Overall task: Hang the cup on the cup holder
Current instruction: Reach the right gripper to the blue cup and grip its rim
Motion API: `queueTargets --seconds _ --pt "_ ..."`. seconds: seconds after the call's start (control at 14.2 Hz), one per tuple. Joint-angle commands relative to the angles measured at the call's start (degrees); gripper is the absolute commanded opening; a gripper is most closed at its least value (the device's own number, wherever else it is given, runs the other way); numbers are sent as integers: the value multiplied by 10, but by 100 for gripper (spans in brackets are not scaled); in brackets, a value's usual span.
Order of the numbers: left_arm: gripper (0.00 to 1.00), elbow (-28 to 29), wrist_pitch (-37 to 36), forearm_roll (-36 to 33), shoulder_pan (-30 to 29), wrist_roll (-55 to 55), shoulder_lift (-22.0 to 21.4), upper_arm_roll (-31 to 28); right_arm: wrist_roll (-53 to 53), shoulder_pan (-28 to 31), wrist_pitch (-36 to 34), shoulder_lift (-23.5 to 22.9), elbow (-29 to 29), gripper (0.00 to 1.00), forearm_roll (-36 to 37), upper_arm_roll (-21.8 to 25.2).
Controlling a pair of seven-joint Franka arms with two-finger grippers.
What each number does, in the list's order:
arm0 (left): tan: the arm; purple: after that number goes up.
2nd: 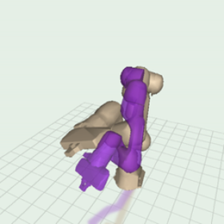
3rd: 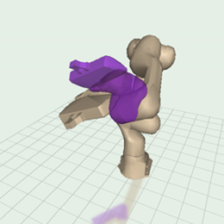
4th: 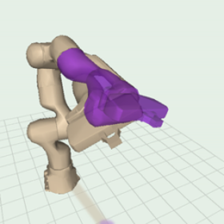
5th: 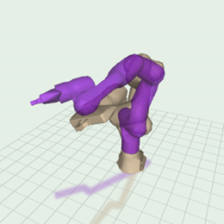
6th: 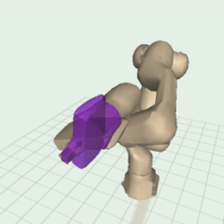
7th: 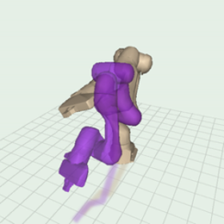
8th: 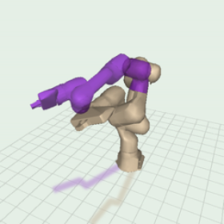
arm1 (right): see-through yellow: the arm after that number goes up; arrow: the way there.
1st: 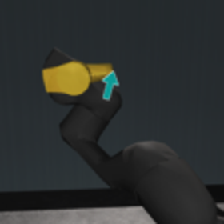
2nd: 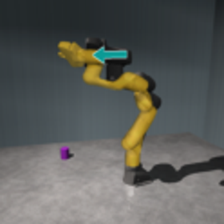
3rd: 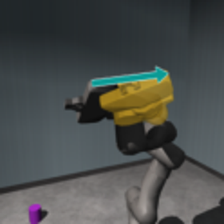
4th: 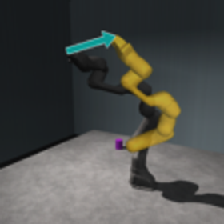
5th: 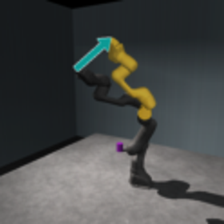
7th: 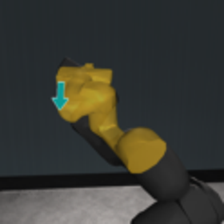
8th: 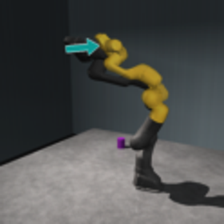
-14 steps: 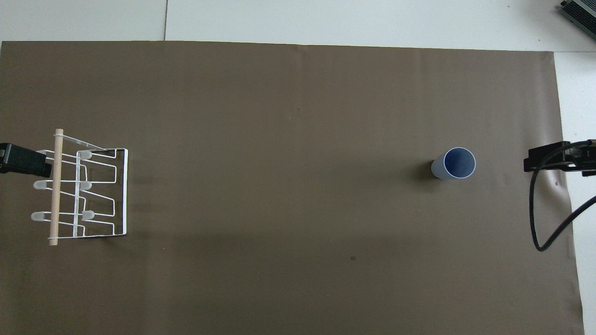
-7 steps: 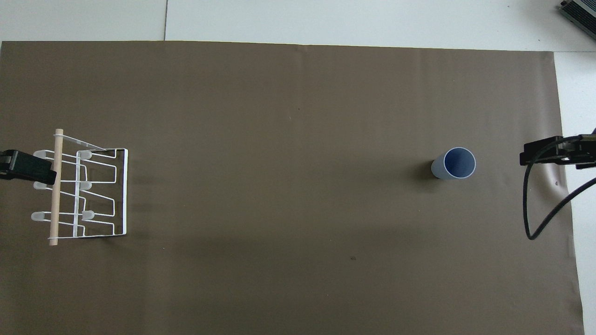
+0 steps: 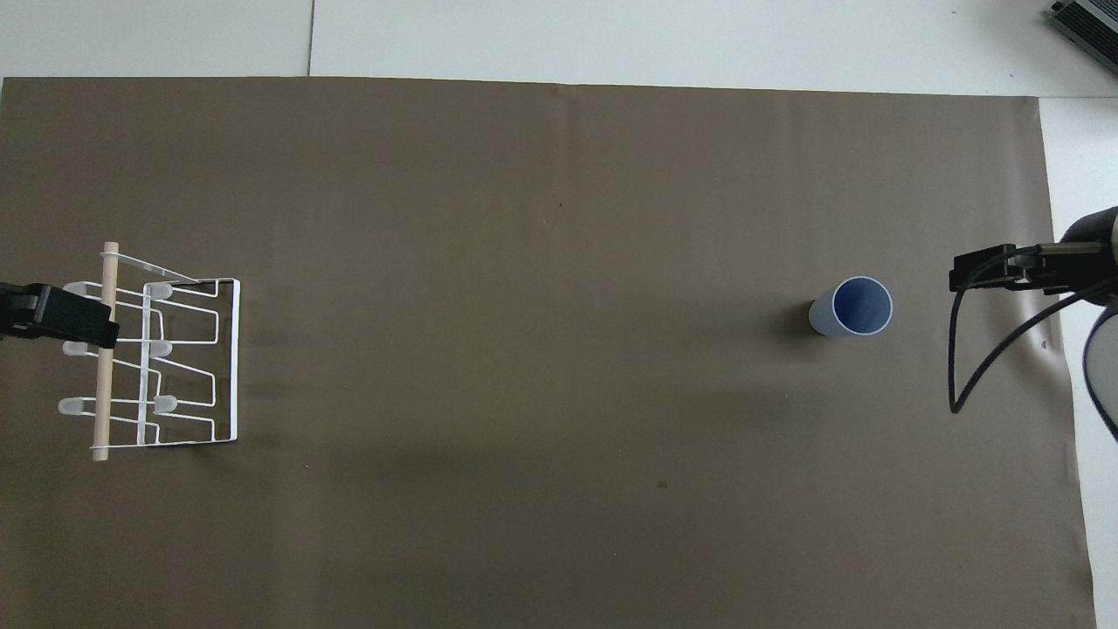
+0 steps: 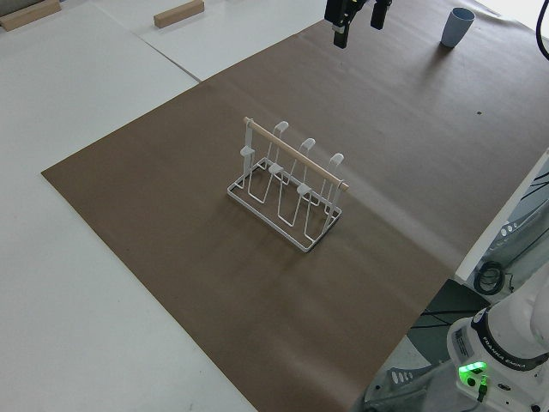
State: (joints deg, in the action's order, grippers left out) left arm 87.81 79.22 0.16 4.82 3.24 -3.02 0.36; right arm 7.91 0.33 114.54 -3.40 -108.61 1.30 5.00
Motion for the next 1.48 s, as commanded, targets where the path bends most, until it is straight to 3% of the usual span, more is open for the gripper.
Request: queueTargets --seconds 0.0,0.42,0.98,1.19,1.41 --pt "100 17 14 -2 6 0 -15 -3 39 18 47 -36 -12 100 -10 -6" --pt "100 16 23 -1 5 58 -15 7 41 14 101 -36 -56 100 -27 -7" --pt "100 19 79 -1 5 45 -12 5 41 8 145 -46 -91 100 -54 -8" --pt "100 20 78 -1 -2 40 -12 3 46 4 157 -44 -100 62 -55 -8" --pt "100 21 79 -1 -6 40 -12 0 47 3 157 -44 -105 0 -56 -8"
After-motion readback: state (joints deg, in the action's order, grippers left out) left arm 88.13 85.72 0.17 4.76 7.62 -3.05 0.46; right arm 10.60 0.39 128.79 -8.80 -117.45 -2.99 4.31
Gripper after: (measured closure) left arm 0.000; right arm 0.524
